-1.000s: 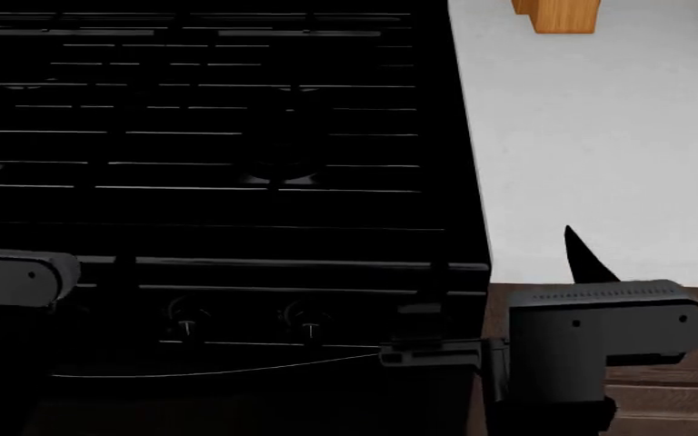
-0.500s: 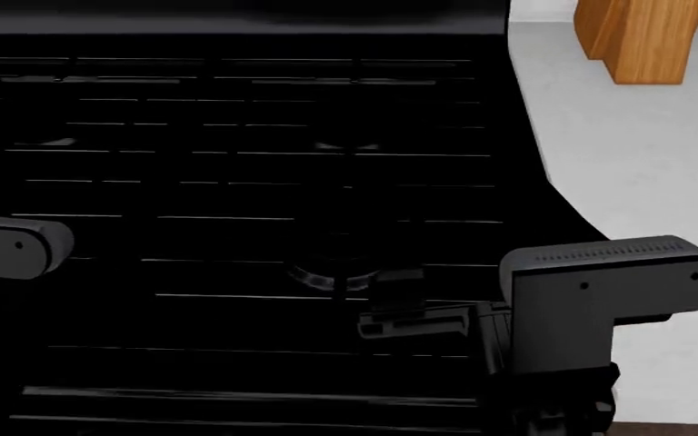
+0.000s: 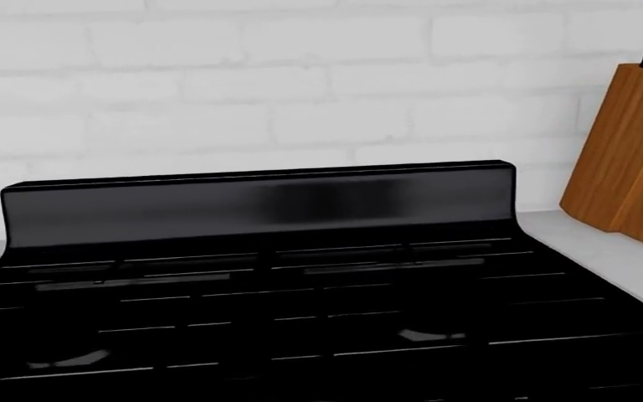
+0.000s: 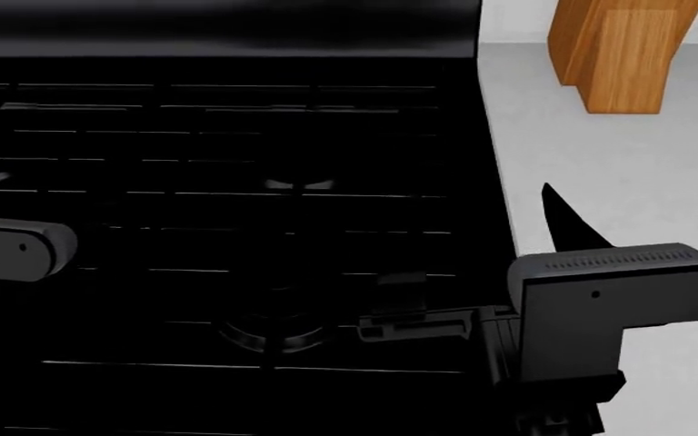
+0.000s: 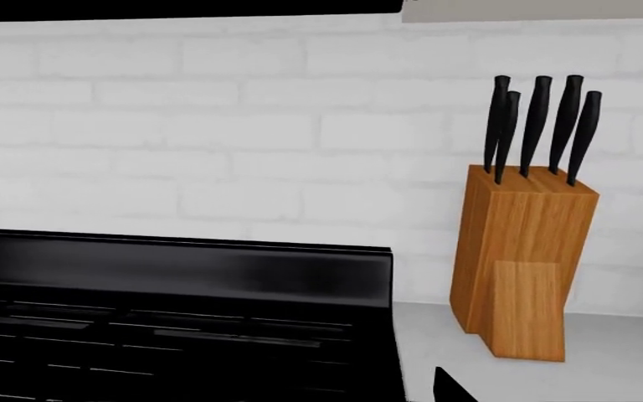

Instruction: Press the start button on the microwave

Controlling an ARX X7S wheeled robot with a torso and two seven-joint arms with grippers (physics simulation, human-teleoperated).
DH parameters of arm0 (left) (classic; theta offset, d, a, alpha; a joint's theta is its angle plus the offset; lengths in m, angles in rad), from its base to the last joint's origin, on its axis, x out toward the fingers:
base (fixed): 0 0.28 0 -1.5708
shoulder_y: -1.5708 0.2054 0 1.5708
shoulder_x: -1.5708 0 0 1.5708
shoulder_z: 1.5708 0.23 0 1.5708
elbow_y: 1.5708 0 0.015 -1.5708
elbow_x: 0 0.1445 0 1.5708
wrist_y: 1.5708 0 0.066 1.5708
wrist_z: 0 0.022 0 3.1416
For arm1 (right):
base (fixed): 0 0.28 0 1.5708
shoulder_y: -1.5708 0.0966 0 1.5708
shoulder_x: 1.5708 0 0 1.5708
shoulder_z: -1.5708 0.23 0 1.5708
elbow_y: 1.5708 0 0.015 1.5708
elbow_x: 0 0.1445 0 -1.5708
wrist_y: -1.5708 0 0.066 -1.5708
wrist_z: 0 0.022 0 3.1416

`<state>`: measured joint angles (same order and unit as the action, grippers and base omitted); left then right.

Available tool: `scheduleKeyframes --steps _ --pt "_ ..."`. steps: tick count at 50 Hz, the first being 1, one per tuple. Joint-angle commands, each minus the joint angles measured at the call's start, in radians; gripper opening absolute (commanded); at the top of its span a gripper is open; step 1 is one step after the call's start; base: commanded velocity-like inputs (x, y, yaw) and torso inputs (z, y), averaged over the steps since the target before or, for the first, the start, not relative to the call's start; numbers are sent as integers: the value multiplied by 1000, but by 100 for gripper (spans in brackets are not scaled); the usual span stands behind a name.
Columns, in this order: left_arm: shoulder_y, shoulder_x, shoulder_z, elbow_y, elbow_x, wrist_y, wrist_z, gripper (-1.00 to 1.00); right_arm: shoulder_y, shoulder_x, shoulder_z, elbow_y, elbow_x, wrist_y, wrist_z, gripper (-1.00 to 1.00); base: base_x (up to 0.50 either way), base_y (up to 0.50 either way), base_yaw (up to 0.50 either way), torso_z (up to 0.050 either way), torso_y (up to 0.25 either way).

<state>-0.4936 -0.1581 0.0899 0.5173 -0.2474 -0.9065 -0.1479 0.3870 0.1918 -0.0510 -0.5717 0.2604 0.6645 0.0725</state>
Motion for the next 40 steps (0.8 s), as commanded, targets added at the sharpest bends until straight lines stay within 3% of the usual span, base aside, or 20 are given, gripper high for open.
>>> scheduleKeyframes --steps 1,11,18,40 --pt "1 -5 6 5 -9 -3 -7 100 -8 6 0 -3 10 -9 2 100 383 -324 0 0 0" --pt "3 -10 5 9 -18 -5 -12 100 -3 13 -12 -9 13 0 7 100 48 -13 0 0 0" --pt "5 -12 9 9 -22 -2 -16 100 -7 13 -8 -8 19 -3 14 100 492 0 0 0 0" --pt "13 -17 10 12 -41 11 -25 100 -24 24 -13 -11 26 -28 23 100 0 -29 0 0 0"
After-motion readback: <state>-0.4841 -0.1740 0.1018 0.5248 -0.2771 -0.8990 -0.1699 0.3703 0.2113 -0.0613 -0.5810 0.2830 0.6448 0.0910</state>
